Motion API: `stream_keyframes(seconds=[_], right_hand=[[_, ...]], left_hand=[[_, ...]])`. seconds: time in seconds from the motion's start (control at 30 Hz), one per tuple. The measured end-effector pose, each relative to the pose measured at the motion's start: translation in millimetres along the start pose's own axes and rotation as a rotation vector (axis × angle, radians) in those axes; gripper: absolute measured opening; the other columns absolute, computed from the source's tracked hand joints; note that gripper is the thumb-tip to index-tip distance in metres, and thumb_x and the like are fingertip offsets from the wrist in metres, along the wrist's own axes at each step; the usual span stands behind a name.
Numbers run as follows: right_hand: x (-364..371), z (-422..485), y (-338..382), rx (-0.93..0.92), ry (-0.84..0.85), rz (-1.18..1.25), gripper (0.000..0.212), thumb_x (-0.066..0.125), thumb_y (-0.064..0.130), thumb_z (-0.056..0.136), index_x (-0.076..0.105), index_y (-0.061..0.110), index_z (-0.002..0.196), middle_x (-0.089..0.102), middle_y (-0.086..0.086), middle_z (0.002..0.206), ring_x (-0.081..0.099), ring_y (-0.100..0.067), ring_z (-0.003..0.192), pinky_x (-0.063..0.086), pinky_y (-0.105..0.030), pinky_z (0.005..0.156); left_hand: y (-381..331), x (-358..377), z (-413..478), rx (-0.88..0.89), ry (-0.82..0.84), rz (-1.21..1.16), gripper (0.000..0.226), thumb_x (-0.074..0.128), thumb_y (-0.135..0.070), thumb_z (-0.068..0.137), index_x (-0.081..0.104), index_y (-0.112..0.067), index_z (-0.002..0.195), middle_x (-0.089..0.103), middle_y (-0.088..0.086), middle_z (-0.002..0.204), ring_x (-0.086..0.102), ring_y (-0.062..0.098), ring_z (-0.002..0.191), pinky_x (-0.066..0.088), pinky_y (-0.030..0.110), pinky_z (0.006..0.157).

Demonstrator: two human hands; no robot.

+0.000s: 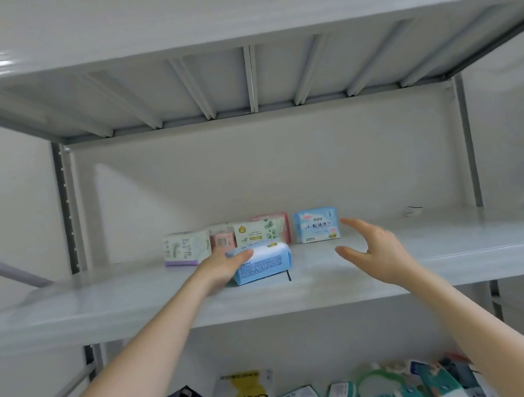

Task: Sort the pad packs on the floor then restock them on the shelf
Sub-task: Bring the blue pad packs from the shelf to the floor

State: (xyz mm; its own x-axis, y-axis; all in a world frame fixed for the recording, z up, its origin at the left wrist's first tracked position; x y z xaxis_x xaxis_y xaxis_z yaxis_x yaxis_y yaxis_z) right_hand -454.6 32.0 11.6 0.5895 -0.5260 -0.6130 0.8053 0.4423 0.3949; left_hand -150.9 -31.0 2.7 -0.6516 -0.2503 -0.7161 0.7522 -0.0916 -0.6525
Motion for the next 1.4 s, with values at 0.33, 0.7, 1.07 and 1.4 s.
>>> stream_keyframes(seconds=[0.33, 0.7, 1.07, 1.4], right_hand=[[17.9, 96.6, -46.4, 0.051, 0.073, 0.102, 0.062, 0.063, 0.040, 0.088, 0.040, 0.026, 0.144, 0.048, 0.002, 0.144, 0.041, -0.022, 0.134, 0.035, -0.028, 0.098], [70.8, 217.9, -110.6, 0.086, 0.257, 0.079, 0.069, 0.069, 0.038, 0.086, 0.040, 0.016, 0.144, 0.044, -0.004, 0.147, 0.042, -0.020, 0.134, 0.034, -0.032, 0.106], [137.0, 282.8, -158.2, 0.177, 0.523, -0.007, 0.108, 0.083, 0.050, 0.067, 0.022, 0.020, 0.151, 0.033, -0.005, 0.153, 0.035, -0.025, 0.138, 0.032, -0.040, 0.112], [134.4, 275.9, -149.9, 0.167, 0.526, 0.109, 0.047, 0.087, 0.030, 0.066, 0.063, 0.013, 0.102, 0.069, -0.004, 0.103, 0.066, -0.019, 0.095, 0.056, -0.038, 0.084]], left_hand=[[0.7, 28.3, 63.2, -0.040, 0.165, -0.239, 0.095, 0.063, -0.067, 0.077, 0.030, -0.014, 0.149, 0.035, 0.005, 0.153, 0.040, 0.025, 0.133, 0.034, 0.032, 0.106], [-2.9, 33.6, 96.7, -0.011, 0.214, -0.334, 0.109, 0.088, -0.045, 0.059, 0.033, -0.019, 0.149, 0.037, 0.001, 0.152, 0.038, 0.020, 0.136, 0.030, 0.038, 0.115], [-4.2, 44.3, 93.8, -0.018, 0.335, -0.460, 0.082, 0.082, -0.017, 0.067, 0.042, -0.024, 0.138, 0.062, -0.007, 0.124, 0.062, 0.008, 0.109, 0.051, 0.019, 0.084], [-10.1, 29.5, 80.1, 0.160, 0.199, -0.537, 0.110, 0.090, 0.002, 0.054, 0.034, -0.034, 0.142, 0.057, -0.007, 0.134, 0.057, 0.008, 0.121, 0.042, 0.033, 0.107]])
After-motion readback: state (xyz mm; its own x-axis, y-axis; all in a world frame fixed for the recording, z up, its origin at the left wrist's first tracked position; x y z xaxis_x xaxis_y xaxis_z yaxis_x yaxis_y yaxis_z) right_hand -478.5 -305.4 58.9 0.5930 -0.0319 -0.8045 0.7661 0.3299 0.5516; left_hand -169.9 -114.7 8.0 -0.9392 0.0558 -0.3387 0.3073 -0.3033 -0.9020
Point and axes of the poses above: each hand's wrist, its own z-axis towards the middle knuckle, its own x-axis out of the palm, y = z × x, the point moved 7 cm from there along z, towards the middle knuckle
